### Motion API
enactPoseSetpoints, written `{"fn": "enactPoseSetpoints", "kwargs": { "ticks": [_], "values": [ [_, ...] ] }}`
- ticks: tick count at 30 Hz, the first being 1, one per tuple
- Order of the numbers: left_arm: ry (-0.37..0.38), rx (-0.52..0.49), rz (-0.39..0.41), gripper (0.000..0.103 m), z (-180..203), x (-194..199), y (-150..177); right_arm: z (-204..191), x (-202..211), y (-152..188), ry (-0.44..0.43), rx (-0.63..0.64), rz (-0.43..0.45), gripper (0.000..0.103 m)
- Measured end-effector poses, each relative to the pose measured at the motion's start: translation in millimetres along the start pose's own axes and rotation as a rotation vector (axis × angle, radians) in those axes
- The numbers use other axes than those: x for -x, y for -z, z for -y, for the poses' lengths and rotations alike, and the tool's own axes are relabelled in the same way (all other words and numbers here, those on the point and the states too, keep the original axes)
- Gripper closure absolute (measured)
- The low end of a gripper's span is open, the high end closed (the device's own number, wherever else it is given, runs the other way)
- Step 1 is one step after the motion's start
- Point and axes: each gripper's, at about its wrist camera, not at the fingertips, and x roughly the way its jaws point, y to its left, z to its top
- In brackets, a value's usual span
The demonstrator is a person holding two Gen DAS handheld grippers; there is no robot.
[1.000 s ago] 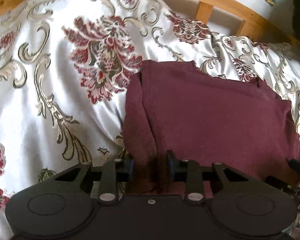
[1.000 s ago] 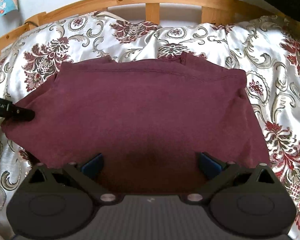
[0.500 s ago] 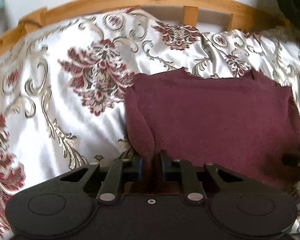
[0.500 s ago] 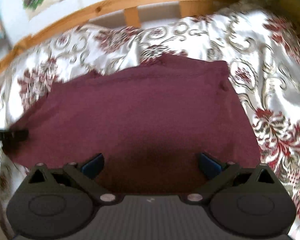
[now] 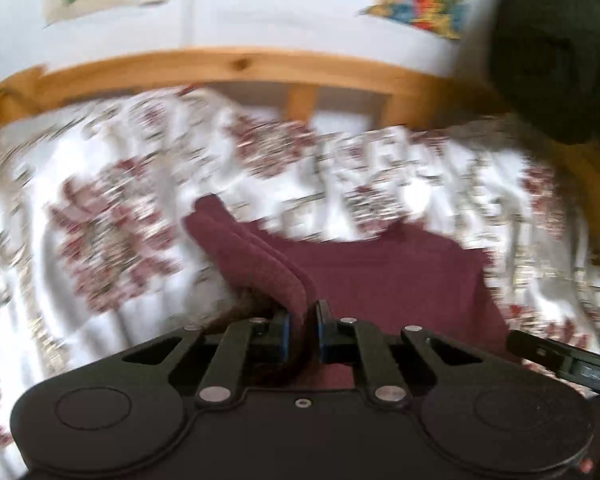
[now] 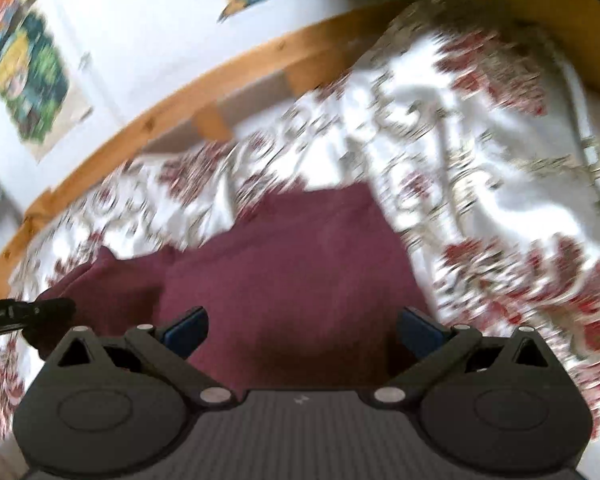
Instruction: Fold small clothes
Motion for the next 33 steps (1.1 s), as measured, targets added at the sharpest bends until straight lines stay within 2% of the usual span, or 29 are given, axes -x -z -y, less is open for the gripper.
{"fn": "enactPoseSetpoints", "kwargs": {
  "ticks": [4, 8, 12, 16, 18, 20, 21, 23, 26, 28, 33],
  "values": [
    [0.082, -0.111, 0.000, 0.091, 56, -7, 1, 25, 10, -9, 0.055, -0.042, 0.043, 0.000],
    [0.143, -0.183, -0.034, 0.091, 96, -30, 21, 44, 13, -16, 0.077, -0.075, 0.053, 0.000],
    [0.202, -0.163, -0.091, 0.090, 106, -52, 45, 58, 13, -18, 0.083, -0.119, 0.055, 0.000],
    [0.285, -0.116, -0.095, 0.086, 97, -55, 52, 62, 10, -19, 0.076, -0.140, 0.052, 0.000],
    [0.351, -0.071, -0.096, 0.074, 90, -51, 50, 62, 7, -21, 0.065, -0.141, 0.048, 0.000],
    [0.401, -0.050, -0.076, 0.054, 83, -41, 46, 59, 3, -21, 0.055, -0.139, 0.036, 0.000],
    [0.412, -0.047, -0.062, 0.050, 81, -36, 43, 57, 1, -21, 0.050, -0.143, 0.029, 0.000],
    [0.443, -0.057, -0.021, 0.028, 76, -22, 38, 53, -2, -22, 0.026, -0.155, 0.025, 0.000],
    [0.468, -0.099, 0.037, 0.010, 68, -5, 33, 45, -4, -22, -0.029, -0.164, 0.032, 0.000],
    [0.460, -0.135, 0.048, 0.002, 61, 1, 34, 38, -9, -20, -0.066, -0.156, 0.025, 0.000],
    [0.391, -0.209, 0.057, 0.001, 37, -4, 61, 26, -26, -13, -0.178, -0.166, -0.011, 0.000]
  ]
}}
